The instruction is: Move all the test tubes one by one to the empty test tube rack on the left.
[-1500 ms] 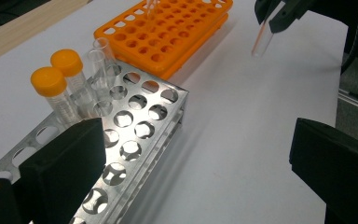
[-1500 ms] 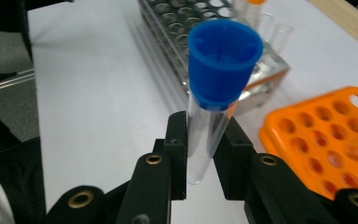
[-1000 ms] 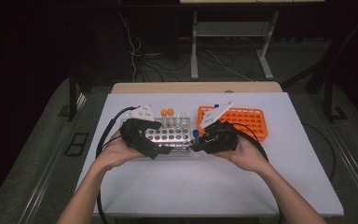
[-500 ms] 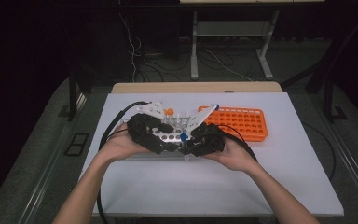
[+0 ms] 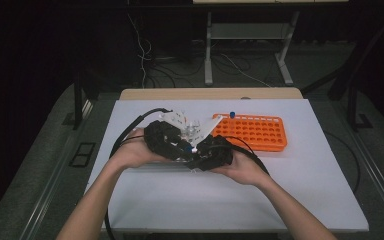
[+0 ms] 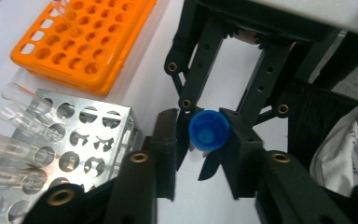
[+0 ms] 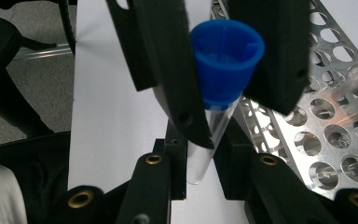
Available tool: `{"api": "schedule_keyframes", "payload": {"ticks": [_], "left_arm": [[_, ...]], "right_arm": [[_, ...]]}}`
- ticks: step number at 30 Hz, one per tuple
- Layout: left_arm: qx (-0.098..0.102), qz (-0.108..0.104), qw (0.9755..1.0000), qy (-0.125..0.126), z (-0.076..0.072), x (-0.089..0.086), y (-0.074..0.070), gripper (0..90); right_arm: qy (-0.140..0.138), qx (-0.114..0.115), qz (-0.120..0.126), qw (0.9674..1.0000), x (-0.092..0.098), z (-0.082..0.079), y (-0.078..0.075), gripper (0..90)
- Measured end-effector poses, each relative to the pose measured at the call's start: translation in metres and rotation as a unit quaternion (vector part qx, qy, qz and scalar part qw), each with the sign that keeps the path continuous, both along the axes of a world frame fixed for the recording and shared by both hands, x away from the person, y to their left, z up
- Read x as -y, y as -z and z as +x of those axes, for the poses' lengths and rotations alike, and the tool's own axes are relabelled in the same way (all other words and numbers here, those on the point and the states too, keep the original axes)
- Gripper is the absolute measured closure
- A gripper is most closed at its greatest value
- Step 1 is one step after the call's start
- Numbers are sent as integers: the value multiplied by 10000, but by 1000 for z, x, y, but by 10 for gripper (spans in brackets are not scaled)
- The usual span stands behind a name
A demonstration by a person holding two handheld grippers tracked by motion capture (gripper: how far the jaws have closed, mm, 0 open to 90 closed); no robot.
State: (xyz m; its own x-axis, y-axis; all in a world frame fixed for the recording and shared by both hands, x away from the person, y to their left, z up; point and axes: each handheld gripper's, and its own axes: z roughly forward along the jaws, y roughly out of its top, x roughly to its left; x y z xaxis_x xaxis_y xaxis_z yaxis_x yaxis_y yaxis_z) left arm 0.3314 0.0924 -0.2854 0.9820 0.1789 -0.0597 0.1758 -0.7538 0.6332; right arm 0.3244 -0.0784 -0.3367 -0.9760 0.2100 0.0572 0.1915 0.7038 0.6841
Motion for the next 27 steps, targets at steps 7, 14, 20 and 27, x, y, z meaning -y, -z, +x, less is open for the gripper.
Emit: {"api": "schedule_keyframes", "payload": {"ticks": [7, 14, 20, 27], "left_arm": [[6, -6, 10000, -93, 4, -5, -2, 737], [59, 31, 9995, -300, 13, -18, -10, 738], [187, 70, 9987, -474, 24, -30, -20, 740], [296, 57, 9969, -726, 40, -44, -31, 740]], "right_arm": [[62, 22, 46, 10000, 1, 1, 1, 658], [276, -95, 191, 9994, 19, 4, -2, 537], [557, -133, 301, 9979, 45, 3, -3, 458], [888, -164, 370, 9952, 76, 2, -6, 402]]}}
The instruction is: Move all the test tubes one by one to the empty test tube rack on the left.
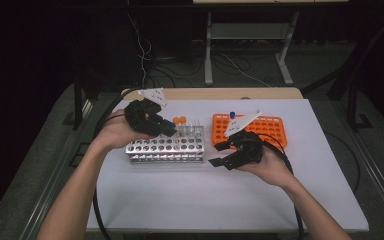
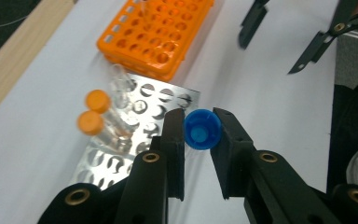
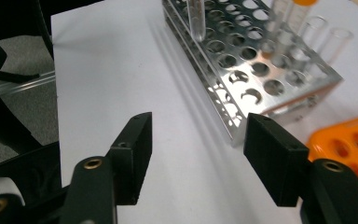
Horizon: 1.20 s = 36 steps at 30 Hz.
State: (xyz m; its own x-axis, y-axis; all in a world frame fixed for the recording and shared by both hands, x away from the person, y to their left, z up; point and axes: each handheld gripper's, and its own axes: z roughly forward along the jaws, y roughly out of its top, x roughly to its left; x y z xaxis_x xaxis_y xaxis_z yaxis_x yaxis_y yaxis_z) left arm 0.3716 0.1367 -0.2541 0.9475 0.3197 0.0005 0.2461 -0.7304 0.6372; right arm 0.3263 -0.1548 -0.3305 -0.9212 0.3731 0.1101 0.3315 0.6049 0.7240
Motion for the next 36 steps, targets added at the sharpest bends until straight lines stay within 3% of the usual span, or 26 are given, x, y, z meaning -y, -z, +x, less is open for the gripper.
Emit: {"api": "schedule_keyframes", "payload": {"ticks": [9, 14, 23, 33, 36], "left_arm": [[121, 95, 9996, -242, 25, -10, -7, 741], [9, 84, 9994, -329, 40, -13, -1, 741], [38, 96, 9988, -476, 62, -20, 12, 741], [50, 153, 9989, -435, 73, -17, 28, 742], [89, 71, 9992, -391, 73, -19, 31, 743]], "right_arm": [[296, 61, 22, 9995, 26, -3, -2, 367], [381, 56, 13, 9993, 33, -4, 1, 364], [501, -4, 43, 9987, 43, -4, 9, 364], [622, -8, 112, 9980, 57, -5, 16, 364], [659, -3, 125, 9977, 60, -6, 17, 364]]}}
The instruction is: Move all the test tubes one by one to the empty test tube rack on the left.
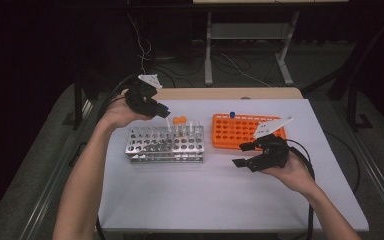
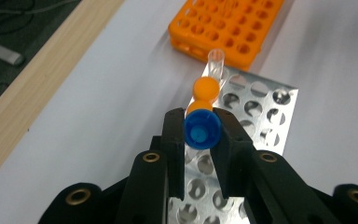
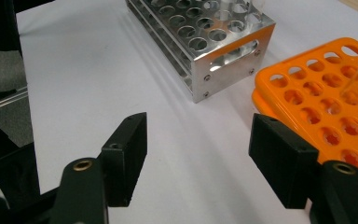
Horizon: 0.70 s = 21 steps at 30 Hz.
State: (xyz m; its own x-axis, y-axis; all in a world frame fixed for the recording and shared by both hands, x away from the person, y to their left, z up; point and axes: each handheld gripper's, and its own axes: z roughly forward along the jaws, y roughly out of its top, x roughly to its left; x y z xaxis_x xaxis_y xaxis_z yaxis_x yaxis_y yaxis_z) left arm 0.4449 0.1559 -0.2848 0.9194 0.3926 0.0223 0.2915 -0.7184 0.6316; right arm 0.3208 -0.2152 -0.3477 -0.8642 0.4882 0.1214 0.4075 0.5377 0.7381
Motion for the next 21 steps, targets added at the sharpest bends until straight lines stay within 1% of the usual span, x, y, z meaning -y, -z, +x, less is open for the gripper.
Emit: {"api": "schedule_keyframes", "payload": {"ticks": [2, 3, 4, 5, 6, 7, 12, 13, 19, 21], "left_arm": [[7, -32, 10000, -22, 0, -1, 1, 742], [22, -13, 10000, -13, 0, -2, 0, 742], [89, 47, 9999, -48, 0, -2, 0, 742], [95, 27, 9999, -65, 0, -3, 0, 742], [74, -15, 9999, -77, 0, -3, 1, 742], [47, -9, 10000, -70, 1, -4, 1, 742], [-48, 83, 10000, -2, 3, -2, 9, 741], [-70, 65, 9999, -32, 3, -1, 12, 741], [-183, 152, 9997, -9, 7, 1, 24, 740], [-208, 117, 9997, -33, 8, 1, 28, 739]], "right_arm": [[34, 4, 24, 10000, 3, 0, 0, 364], [58, -3, 45, 10000, 4, 1, 1, 363], [66, 6, 48, 10000, 4, 1, 1, 360], [86, -5, 50, 10000, 5, 2, 1, 360], [94, -7, 65, 9999, 6, 2, 1, 360], [99, -6, 65, 9999, 6, 2, 1, 359], [109, 11, 85, 9999, 6, 3, 1, 359], [112, 12, 87, 9999, 6, 3, 1, 359], [148, -9, 99, 9998, 8, 8, 3, 357], [177, -30, 107, 9998, 9, 10, 3, 356]]}}
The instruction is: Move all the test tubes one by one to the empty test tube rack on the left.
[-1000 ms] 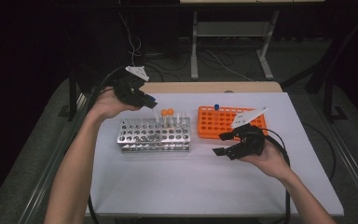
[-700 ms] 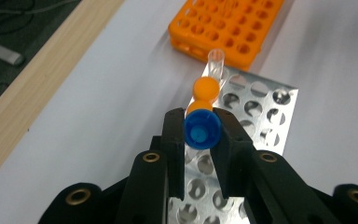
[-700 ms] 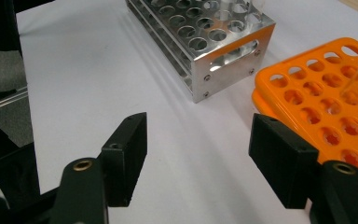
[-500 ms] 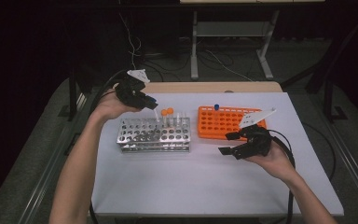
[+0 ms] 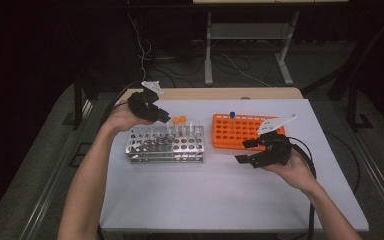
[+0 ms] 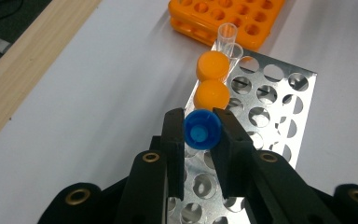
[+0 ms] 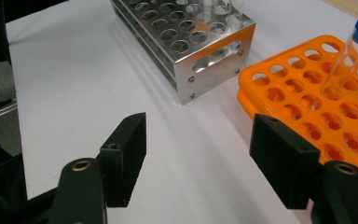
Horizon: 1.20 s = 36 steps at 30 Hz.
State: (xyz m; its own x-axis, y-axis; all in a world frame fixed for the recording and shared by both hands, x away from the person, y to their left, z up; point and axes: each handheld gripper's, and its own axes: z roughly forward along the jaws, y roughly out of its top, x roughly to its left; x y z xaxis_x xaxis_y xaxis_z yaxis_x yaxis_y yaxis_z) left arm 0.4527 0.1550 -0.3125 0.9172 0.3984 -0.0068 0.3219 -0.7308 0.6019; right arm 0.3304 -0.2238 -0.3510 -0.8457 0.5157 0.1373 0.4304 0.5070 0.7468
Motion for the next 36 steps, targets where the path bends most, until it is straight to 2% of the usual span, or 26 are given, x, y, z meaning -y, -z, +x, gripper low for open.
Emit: {"api": "schedule_keyframes", "payload": {"ticks": [9, 14, 18, 21, 30, 36], "left_arm": [[-69, 3, 10000, -18, 1, 1, 10, 735], [-179, -40, 9998, -76, 1, -3, 16, 724], [-259, -111, 9994, -179, -1, -5, 17, 646], [-295, -261, 9987, -312, -5, -7, 13, 573], [-49, -477, 9968, -640, -26, -12, -6, 301], [-34, -664, 9948, -773, -44, -17, -13, 176]], "right_arm": [[98, -31, 87, 9999, 2, 13, 5, 355], [170, -58, 76, 9998, 1, 22, 9, 355], [240, -74, 57, 9997, 1, 30, 11, 355], [274, -63, 47, 9996, 2, 36, 11, 355], [409, -57, 4, 9991, -1, 57, 11, 354], [483, -103, -63, 9988, -7, 71, 13, 339]]}}
